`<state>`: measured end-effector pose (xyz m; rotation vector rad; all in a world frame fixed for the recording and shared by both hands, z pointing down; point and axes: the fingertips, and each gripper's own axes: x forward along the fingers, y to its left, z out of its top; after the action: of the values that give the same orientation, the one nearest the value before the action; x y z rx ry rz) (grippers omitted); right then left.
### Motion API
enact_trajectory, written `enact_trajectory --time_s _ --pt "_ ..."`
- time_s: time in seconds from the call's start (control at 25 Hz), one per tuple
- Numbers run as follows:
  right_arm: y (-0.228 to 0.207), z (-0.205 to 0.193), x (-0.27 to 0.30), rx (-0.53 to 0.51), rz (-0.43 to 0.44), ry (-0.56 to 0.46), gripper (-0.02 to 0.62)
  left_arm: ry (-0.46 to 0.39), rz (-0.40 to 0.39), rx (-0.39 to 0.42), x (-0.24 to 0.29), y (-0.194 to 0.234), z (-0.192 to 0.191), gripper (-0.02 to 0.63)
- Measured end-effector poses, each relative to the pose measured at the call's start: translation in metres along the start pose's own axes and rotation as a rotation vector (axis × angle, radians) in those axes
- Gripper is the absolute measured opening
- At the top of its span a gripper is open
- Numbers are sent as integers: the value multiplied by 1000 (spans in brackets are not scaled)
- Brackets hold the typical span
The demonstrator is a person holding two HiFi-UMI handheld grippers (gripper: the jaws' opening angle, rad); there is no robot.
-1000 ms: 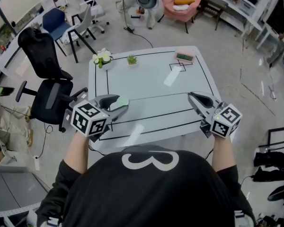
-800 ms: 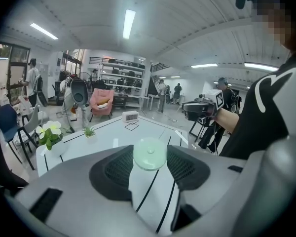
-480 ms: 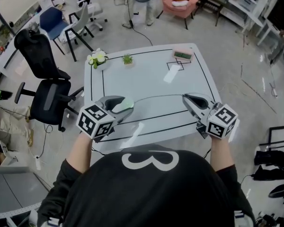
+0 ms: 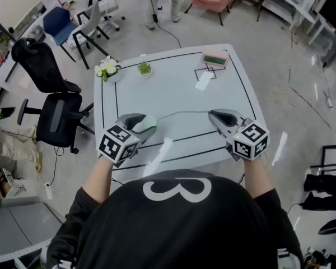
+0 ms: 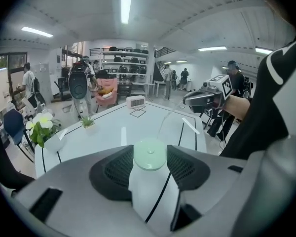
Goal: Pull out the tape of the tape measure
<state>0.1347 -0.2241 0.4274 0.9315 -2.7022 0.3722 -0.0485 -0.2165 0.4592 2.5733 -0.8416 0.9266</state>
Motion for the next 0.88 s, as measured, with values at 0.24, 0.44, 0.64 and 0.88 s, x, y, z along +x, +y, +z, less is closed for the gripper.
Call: enact_trajectory --time_s 0.24,0.44,0.64,0.88 --pt "-28 -44 25 -29 -63 128 17 49 23 -50 35 11 -27 213" --pt "-47 -77 47 -35 -88 226 17 68 41 -82 60 21 -47 213" --pt "-56 -110 70 40 -115 353 17 119 78 -65 77 30 -70 213" --pt "-54 -131 85 31 -119 453 20 174 106 -42 91 36 -92 213"
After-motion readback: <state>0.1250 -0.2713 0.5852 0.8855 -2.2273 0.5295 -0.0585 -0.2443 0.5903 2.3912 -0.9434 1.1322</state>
